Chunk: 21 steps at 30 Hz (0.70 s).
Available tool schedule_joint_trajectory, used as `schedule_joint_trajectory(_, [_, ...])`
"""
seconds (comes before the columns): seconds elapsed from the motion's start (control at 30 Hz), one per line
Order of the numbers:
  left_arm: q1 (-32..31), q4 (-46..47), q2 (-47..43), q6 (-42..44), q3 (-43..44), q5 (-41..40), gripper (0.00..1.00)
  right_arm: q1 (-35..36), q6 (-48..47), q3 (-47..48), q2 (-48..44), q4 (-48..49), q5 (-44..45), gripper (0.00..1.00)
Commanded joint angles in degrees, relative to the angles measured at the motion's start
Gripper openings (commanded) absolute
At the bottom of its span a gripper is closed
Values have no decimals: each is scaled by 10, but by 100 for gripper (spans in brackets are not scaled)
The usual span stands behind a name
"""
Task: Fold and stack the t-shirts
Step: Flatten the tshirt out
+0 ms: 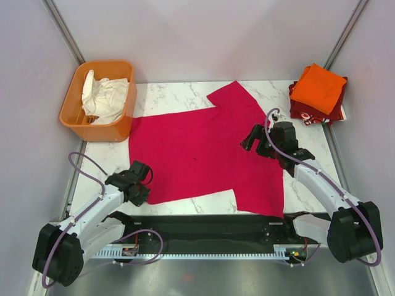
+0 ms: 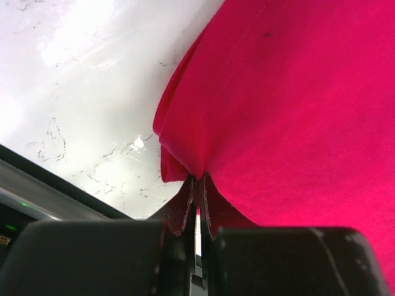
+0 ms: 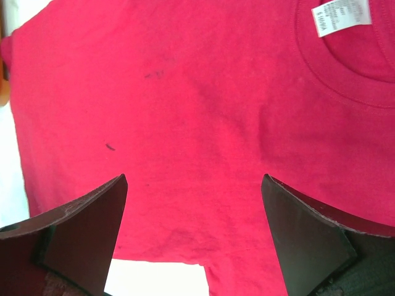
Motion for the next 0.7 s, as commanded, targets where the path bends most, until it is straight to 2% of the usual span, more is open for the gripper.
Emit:
schedule_joint_trajectory(0.0, [2, 25, -1, 25, 6, -10, 2, 0, -13, 24, -10, -10, 31, 98])
schedule_joint_trajectory(0.07, [3, 24, -8, 46, 16, -10, 2, -1, -17, 33, -18, -47, 68, 98])
schedule_joint_trajectory(0.1, [3, 24, -9, 54, 27, -10, 2, -3, -16, 36, -23, -71, 147, 98])
schedule_joint_trajectory(0.17, [3, 25, -4, 84, 39, -9, 2, -25, 0, 24, -60, -136, 233, 98])
schedule_joint_trajectory(0.2, [3, 25, -3, 93, 48, -4, 2, -40, 19, 11, -81, -144, 264, 98])
schedule_joint_trajectory(0.23, [3, 26, -3, 107, 51, -2, 2, -86, 22, -3, -100, -156, 269, 98])
schedule_joint_trajectory(0.3, [3, 30, -4, 116, 57, 0, 2, -124, 34, -19, -130, -184, 254, 98])
schedule_joint_trajectory(0.4, [4, 47, -21, 130, 60, 8, 2, -146, 60, -26, -112, -252, 217, 98])
schedule_joint_trajectory(0.5, [8, 83, -43, 150, 50, 35, 2, -169, 93, -63, -106, -284, 118, 98])
schedule_joint_trajectory(0.57, [16, 103, -47, 160, 42, 65, 2, -169, 131, -115, -128, -291, 30, 98])
schedule_joint_trajectory(0.63, [23, 125, -40, 173, 38, 84, 2, -167, 162, -148, -158, -318, -2, 98])
schedule_joint_trajectory(0.67, [25, 132, -37, 176, 36, 92, 2, -168, 166, -164, -202, -338, -4, 98])
